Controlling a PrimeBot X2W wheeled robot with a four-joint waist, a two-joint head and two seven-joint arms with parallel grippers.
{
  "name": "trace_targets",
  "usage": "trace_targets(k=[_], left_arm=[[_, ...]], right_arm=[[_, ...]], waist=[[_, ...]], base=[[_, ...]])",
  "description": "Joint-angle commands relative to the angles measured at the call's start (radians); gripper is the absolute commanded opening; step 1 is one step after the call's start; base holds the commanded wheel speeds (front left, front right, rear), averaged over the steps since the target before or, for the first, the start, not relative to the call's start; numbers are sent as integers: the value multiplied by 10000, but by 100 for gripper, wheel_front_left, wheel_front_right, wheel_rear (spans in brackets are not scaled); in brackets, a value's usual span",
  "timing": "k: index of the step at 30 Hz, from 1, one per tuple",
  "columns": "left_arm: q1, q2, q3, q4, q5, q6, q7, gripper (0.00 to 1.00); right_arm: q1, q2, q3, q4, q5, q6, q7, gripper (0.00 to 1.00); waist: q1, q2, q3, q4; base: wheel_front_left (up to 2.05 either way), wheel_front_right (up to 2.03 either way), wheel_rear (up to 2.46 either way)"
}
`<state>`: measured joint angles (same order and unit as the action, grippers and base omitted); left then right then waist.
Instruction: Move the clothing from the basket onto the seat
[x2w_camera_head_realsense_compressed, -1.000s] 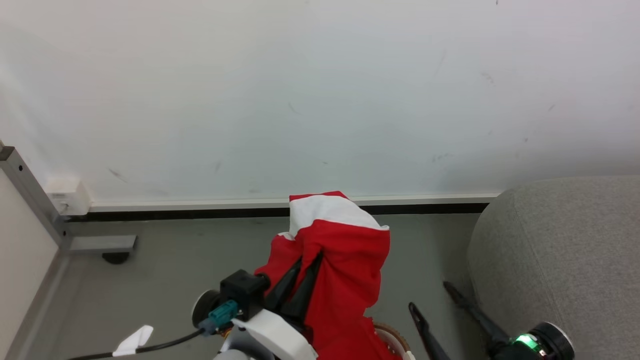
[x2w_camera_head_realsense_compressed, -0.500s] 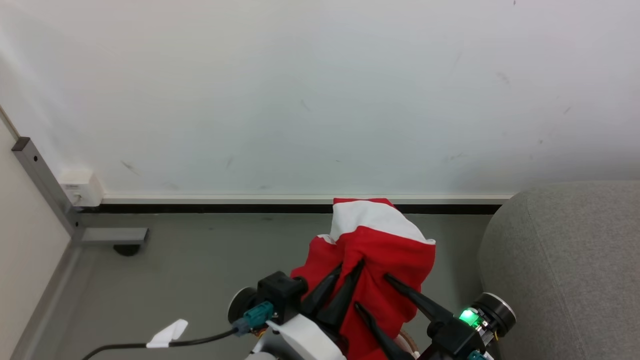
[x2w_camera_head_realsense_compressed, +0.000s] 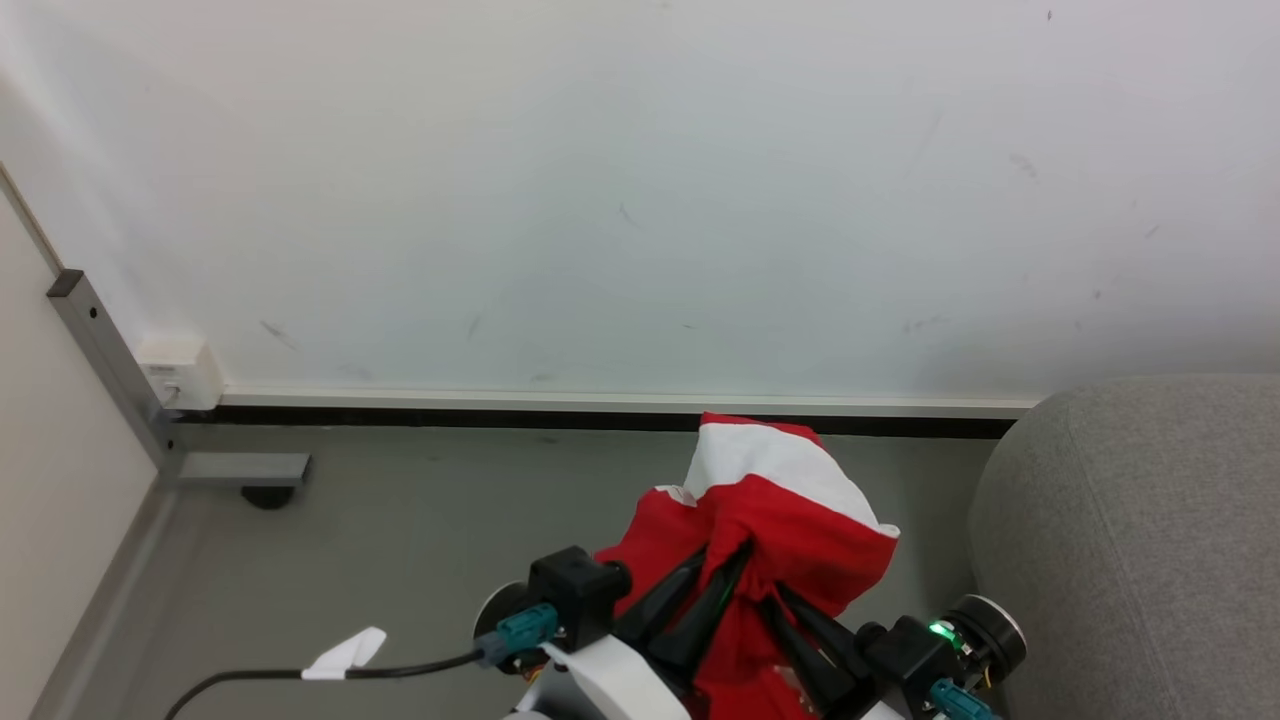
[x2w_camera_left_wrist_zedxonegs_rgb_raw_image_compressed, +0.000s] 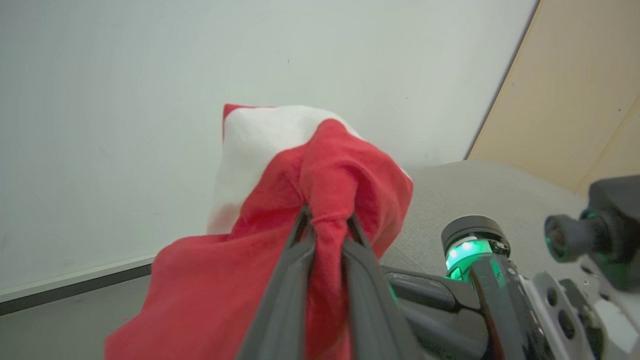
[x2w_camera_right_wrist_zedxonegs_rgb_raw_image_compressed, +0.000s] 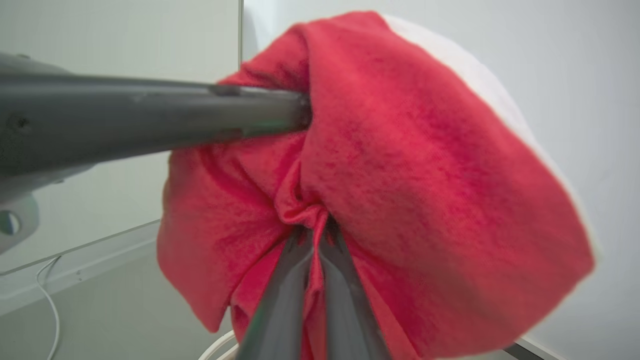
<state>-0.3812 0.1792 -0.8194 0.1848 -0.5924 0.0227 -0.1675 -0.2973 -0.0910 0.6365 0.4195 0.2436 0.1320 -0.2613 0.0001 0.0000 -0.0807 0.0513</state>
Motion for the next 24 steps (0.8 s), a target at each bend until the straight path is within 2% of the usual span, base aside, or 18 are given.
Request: trace_targets(k=[1, 3, 4, 5, 15, 24], left_arm=[[99, 103, 27, -37, -153, 49, -8, 0], [123, 138, 40, 10, -134, 101, -54, 44], [120, 157, 31, 41, -71, 112, -75, 85], [126, 162, 25, 63, -44, 122, -108, 100], [174, 246, -73, 327, 125, 161, -332, 100], [183, 210, -143, 527, 218, 114, -556, 100]], right_arm=[[-106, -18, -93, -42, 81, -25, -25, 0], [-68, -53, -166, -106, 109, -25, -27, 0], [-40, -67, -209, -146, 119, -25, -27, 0], [-12, -86, -238, -181, 127, -25, -27, 0], [201, -393, -981, -634, 57, -25, -27, 0], [333, -799, -1770, -1052, -59, -25, -27, 0]], waist=[[-1, 0, 0, 0], [-1, 0, 0, -4], [-1, 0, 0, -8], [-1, 0, -1, -11], [-1, 0, 62, -161], [-1, 0, 210, -791]], base=[[0, 0, 0], [0, 0, 0], [0, 0, 0], [0, 0, 0], [0, 0, 0], [0, 0, 0]])
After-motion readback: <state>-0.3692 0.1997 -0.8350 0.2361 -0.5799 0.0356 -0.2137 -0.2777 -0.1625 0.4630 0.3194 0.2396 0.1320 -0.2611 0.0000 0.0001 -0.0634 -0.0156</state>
